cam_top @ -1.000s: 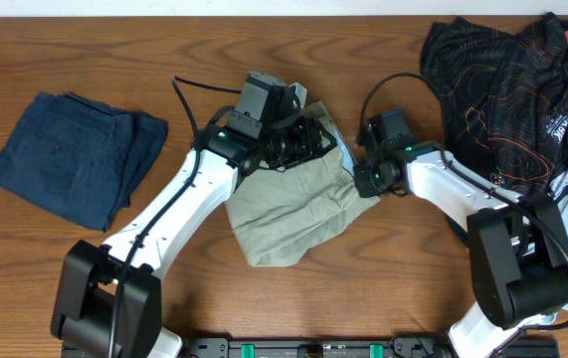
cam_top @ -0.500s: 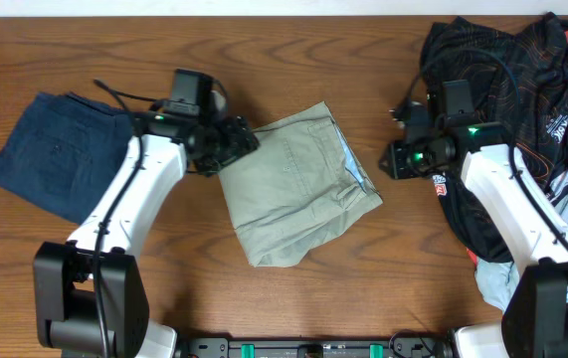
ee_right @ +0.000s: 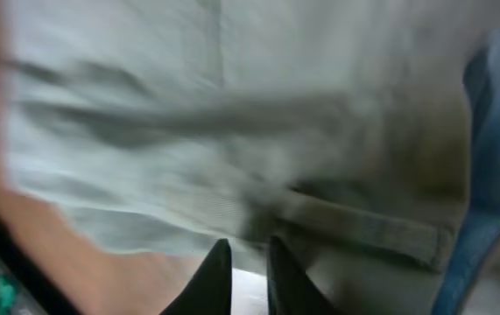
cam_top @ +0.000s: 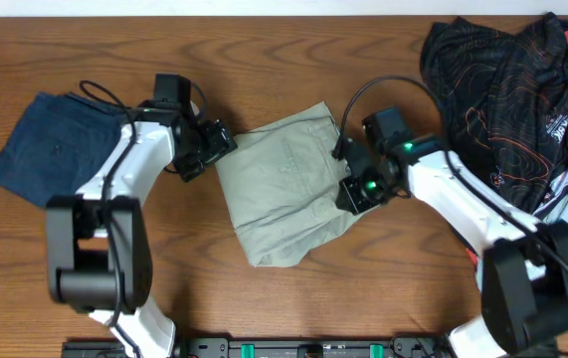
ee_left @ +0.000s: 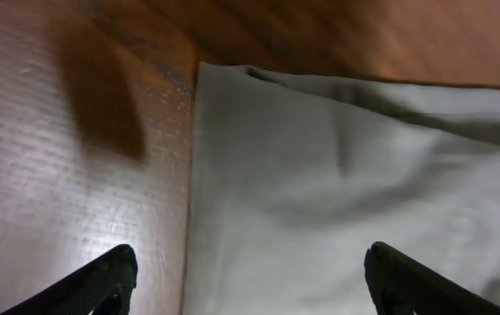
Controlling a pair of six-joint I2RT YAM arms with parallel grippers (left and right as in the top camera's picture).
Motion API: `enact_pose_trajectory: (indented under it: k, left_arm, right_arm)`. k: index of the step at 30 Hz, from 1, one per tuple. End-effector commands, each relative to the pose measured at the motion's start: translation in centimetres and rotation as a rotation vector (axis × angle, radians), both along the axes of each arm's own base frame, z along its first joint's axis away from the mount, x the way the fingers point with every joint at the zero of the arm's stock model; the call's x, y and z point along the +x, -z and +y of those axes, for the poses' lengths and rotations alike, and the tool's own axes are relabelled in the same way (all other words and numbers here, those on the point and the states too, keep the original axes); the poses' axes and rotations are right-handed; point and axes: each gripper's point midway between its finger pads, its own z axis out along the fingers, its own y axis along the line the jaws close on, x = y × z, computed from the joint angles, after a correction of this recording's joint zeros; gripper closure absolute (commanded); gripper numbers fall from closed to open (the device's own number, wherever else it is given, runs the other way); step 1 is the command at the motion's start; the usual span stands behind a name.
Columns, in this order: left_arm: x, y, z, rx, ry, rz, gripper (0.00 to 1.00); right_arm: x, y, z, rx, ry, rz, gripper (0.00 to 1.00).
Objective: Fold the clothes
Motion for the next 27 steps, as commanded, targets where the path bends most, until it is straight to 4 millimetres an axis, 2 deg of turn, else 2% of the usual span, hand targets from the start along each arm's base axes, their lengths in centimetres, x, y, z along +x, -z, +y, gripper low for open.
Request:
enact_pose_trajectory:
  k: [1,5,10,12,14,15,16,18,22,25,27]
  left_arm:
    - [0.4,1.3,-0.8,-0.036,0.054,0.005,0.14]
    - [0.6,3.1,-1.2,-0.055,0.065,0.027,0.14]
    - [0.5,4.4,-1.8,-0.092,0.073,0.049,0.17]
    - [0.7,4.2,-2.5,-0.132,0.084,0.038,0.34]
    - [1.0,3.8,-3.2,-0.169,0.097,0.021,0.71]
    - [1.1,3.7,-3.5,-0.184,0.102,0.015,0.86]
    - [1.1,3.6,-3.5,-0.185,0.108,0.012,0.93]
    - [1.1,3.4,-3.4,-0.177,0.142,-0.007,0.93]
    - [1.7,1.7,-1.5,-0.085,0.167,-0.065,0.94]
    - [3.1,-1.4,1.5,0.037,0.114,-0.137,0.94]
    - [4.4,-4.7,3.8,0.099,0.062,-0.218,0.94]
  right_arm:
    - [0.0,2.8,-2.8,-0.176,0.101,0.033,0.86]
    - [0.1,4.5,-4.6,-0.284,0.157,0.048,0.82]
    - [-0.2,5.2,-4.8,-0.299,0.155,0.065,0.80]
    - [0.0,5.2,-4.7,-0.295,0.156,0.058,0.80]
    - [0.2,5.2,-4.6,-0.292,0.157,0.052,0.80]
    - [0.2,5.2,-4.6,-0.291,0.159,0.050,0.80]
    - [0.3,5.2,-4.6,-0.290,0.159,0.048,0.80]
    - [0.4,5.2,-4.7,-0.288,0.164,0.046,0.79]
    - [1.2,4.7,-5.5,-0.282,0.237,0.050,0.60]
    - [2.2,3.5,-6.5,-0.265,0.304,0.038,0.53]
    - [2.9,2.5,-7.1,-0.248,0.330,0.017,0.51]
